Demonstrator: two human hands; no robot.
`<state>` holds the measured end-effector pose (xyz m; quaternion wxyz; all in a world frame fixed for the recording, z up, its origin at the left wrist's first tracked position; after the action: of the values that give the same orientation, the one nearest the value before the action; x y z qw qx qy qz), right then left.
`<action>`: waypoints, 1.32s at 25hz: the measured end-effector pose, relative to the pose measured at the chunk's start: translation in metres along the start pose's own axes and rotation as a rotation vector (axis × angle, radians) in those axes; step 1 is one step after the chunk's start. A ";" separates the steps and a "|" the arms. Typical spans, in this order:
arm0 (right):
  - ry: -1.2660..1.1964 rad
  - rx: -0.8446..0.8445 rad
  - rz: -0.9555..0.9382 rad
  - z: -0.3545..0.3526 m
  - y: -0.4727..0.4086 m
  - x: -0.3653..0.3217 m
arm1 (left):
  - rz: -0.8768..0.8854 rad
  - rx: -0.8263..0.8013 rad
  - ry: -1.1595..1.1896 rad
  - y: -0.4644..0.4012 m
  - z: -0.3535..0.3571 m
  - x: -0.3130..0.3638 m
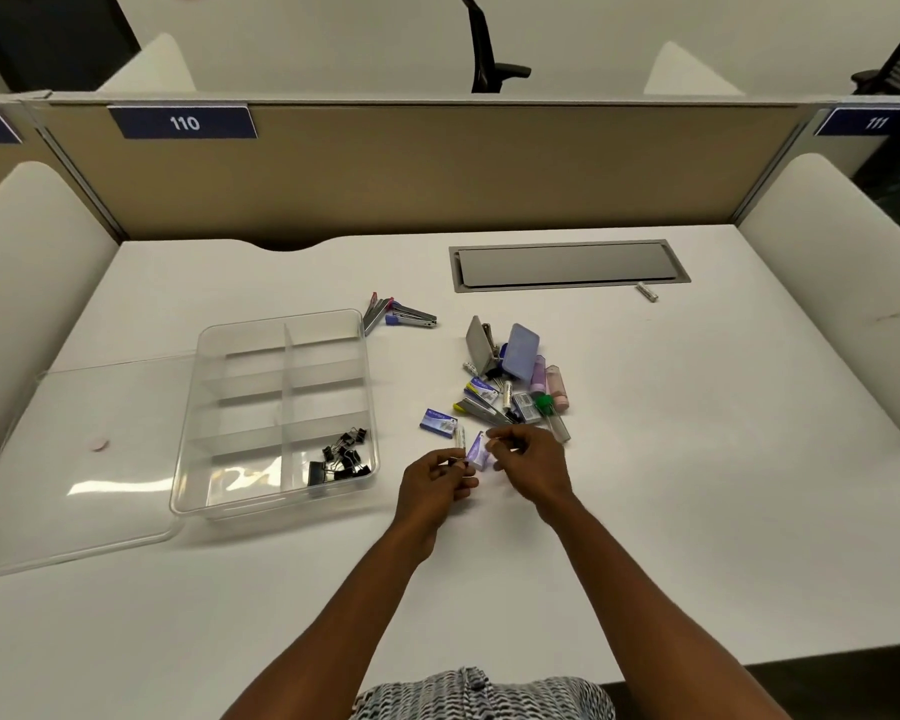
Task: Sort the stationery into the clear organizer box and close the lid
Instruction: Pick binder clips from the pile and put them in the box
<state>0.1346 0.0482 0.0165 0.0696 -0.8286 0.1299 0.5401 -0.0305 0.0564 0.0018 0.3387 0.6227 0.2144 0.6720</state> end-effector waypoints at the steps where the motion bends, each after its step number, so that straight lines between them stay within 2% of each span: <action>1: 0.115 0.056 -0.017 -0.004 -0.005 0.003 | 0.001 0.008 0.000 0.001 -0.002 0.000; 3: 0.352 0.053 -0.053 -0.010 -0.014 0.008 | -0.009 0.010 0.002 0.002 -0.003 -0.001; 5: 0.518 -0.081 -0.050 -0.009 -0.020 0.014 | -0.029 0.014 0.010 0.003 -0.003 -0.003; 8: 0.637 -0.163 -0.046 -0.007 -0.023 0.019 | -0.043 0.022 0.036 0.003 -0.004 -0.005; 13: 0.578 -0.007 -0.084 -0.006 -0.015 0.018 | -0.049 0.051 0.053 0.002 -0.011 -0.009; 18: 0.564 0.039 -0.144 -0.007 -0.003 0.020 | -0.082 0.034 0.067 0.002 -0.010 -0.010; 23: 0.293 0.261 -0.010 -0.012 0.011 0.027 | -0.090 0.013 0.078 0.002 -0.009 -0.011; 26: 0.295 0.263 0.044 -0.013 0.014 0.032 | -0.098 0.013 0.061 0.002 -0.008 -0.012; 30: 0.315 0.261 0.014 -0.012 0.012 0.030 | -0.103 0.023 0.046 0.004 -0.007 -0.012; 33: 0.476 0.128 -0.034 -0.006 0.006 0.027 | -0.103 0.028 0.041 0.006 -0.006 -0.011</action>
<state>0.1482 0.0370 -0.0056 0.0986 -0.9283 0.1627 0.3193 -0.0376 0.0449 -0.0023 0.3596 0.6017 0.2625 0.6631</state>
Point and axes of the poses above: each hand's wrist, its own y-axis away from the middle knuckle, its own z-axis out of the palm, x = y × z, the point moved 3 cm from there along -y, towards the middle knuckle, and after that the axes turned 15 degrees about -z, right-handed, at the moved point
